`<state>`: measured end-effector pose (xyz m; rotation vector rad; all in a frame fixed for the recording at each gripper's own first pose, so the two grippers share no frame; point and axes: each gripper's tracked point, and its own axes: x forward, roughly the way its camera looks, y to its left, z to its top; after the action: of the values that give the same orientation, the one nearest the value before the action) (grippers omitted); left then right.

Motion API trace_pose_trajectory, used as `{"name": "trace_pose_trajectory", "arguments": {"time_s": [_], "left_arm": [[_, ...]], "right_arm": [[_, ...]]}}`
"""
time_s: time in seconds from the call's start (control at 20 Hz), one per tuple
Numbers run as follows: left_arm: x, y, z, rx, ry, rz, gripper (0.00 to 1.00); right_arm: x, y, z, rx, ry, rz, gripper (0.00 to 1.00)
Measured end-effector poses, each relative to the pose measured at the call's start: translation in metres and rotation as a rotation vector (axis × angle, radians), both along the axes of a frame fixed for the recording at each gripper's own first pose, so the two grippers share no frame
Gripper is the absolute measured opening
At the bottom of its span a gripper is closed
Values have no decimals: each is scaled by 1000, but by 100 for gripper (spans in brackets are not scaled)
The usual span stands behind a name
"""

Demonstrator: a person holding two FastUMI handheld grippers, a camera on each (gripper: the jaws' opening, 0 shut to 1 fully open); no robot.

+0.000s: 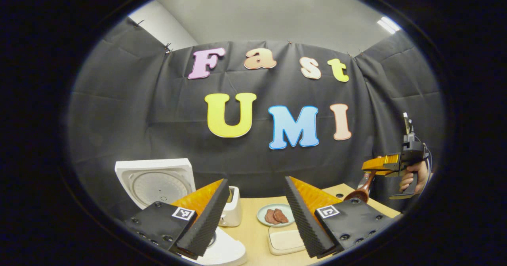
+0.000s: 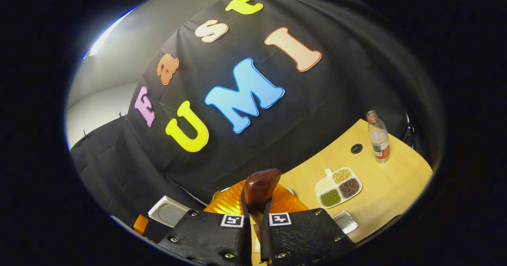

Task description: Close the left gripper, press the button to open the rice cooker; take a wooden spoon from the chopstick holder with the right hand, scoop a spoonful of rice and pour it into the rice cooker, then put the wooden spoon back into the chopstick holder.

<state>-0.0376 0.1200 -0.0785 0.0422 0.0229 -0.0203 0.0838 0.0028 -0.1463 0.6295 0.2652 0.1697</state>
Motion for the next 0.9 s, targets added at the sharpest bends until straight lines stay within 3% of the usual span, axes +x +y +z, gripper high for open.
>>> {"name": "trace_pose_trajectory", "arguments": {"time_s": [0.15,0.25,0.6,0.9], "left_arm": [[0,-6,0,11,4,-11,99],[0,-7,1,16,6,-13,92],[-3,-8,-2,35,32,-3,99],[-5,-8,-5,48,49,6,99]], "right_arm": [[-2,-26,-7,-27,9,-44,9],[-1,-39,-17,-63,23,-65,9],[5,-65,-53,-125,72,-99,9],[21,-73,-96,-234,100,-126,9]]}}
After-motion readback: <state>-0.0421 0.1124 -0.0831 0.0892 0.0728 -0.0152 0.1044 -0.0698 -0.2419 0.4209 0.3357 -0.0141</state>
